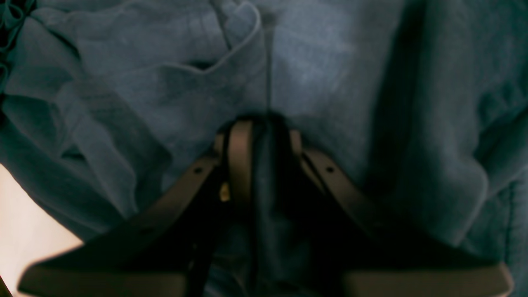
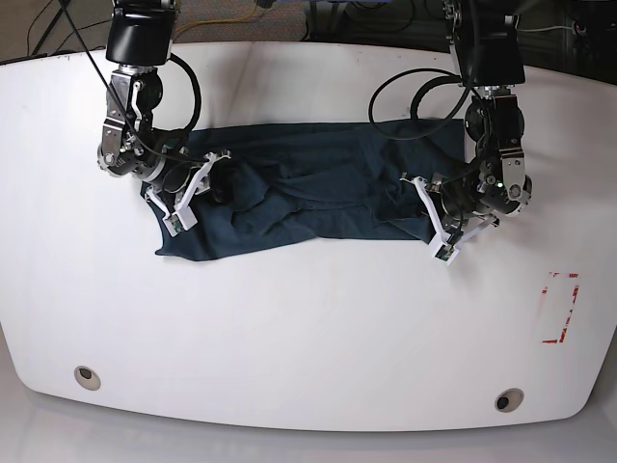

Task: Layout the t-shirt on the table in an organized manner, then fold the t-shirt properly
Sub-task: 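Release the folded edge and move the left gripper to the strip end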

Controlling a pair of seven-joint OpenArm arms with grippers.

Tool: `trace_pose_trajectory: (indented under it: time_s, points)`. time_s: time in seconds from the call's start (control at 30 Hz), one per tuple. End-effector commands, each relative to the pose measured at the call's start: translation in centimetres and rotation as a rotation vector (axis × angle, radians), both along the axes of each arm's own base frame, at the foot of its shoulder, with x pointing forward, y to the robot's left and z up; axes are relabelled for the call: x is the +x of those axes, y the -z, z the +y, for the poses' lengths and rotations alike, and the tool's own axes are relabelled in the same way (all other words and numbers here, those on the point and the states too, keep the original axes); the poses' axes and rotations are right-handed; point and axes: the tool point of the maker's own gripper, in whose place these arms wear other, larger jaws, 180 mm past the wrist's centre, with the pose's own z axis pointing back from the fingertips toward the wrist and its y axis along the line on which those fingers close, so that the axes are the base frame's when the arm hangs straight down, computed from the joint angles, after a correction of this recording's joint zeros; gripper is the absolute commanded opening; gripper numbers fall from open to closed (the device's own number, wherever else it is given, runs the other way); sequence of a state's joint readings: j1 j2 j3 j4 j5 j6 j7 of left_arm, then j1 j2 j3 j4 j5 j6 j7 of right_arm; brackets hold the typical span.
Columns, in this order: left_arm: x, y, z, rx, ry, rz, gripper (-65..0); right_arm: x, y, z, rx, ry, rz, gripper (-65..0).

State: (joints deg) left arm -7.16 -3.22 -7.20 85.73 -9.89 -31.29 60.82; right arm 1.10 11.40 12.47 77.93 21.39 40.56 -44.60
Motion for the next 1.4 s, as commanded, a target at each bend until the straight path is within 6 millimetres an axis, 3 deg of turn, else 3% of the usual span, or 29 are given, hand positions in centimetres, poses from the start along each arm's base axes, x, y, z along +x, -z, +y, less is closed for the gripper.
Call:
trace_pose_trajectory:
  time_s: [0.0,0.27,0.47,0.9,1.17,1.37]
  points:
    - [1.4,-1.9,0.0,-0.003,0.004,-0.068,-62.6,-1.3,1.5,-1.1,-0.083,-0.019,0.08,-53.3]
    - [1.9,-3.9,-0.1,0.01,0.012,-0.131,-61.4,-1.4,1.5,-1.1,-0.083,-0.019,0.08,-53.3]
    - [2.3,-4.2,-0.3,0.009,0.015,-0.14,-60.8,-1.4,1.5,-1.1,-0.082,-0.019,0.08,-53.3]
    - [4.5,-6.5,-4.6,-0.006,0.12,-0.202,-60.8,-1.4,1.5,-0.4,-0.067,-0.02,0.08,-53.3]
    - [5.9,-5.7,-5.3,-0.03,0.119,-0.157,-60.8,-1.4,1.5,-0.3,-0.063,-0.02,0.08,-53.3]
    - [7.2,-6.4,-6.9,-0.066,0.132,-0.161,-60.7,-1.4,1.5,-0.3,-0.063,-0.02,0.08,-53.3]
